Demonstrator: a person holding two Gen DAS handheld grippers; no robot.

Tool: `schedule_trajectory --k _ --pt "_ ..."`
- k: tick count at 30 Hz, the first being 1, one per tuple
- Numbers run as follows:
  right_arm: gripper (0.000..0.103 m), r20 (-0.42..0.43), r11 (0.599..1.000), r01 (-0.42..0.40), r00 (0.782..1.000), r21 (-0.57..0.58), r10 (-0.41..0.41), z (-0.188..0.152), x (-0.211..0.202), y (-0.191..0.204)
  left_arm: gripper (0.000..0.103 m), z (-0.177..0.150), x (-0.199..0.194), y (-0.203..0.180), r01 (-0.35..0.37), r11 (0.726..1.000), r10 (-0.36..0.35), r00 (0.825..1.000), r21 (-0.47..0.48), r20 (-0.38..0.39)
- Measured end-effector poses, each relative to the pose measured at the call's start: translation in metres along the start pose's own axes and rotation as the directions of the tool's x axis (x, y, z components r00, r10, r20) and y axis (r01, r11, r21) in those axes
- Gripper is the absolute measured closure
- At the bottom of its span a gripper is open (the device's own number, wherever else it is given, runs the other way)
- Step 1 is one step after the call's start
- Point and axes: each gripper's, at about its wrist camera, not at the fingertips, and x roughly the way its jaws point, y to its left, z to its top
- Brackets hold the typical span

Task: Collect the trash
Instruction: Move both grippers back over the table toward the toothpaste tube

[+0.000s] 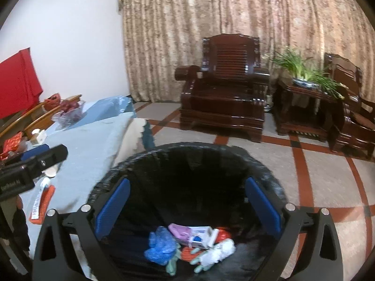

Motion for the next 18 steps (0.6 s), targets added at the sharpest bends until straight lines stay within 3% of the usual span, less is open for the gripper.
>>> schedule_trajectory --k 7,18 --pt "0.006 -0.001 0.995 -0.082 0.997 -0.058 0.082 0.006 0.01 0.049 0.015 -0.001 -0.031 0.057 -0.125 0.991 0.126 0.992 -0.05 0.022" --pt "0.006 -0.009 0.966 -0.207 0.978 -0.152 0.208 0.011 0.021 0.125 0.016 -0.014 -0.067 0.135 -0.28 0.952 0.284 0.959 -0.121 0.012"
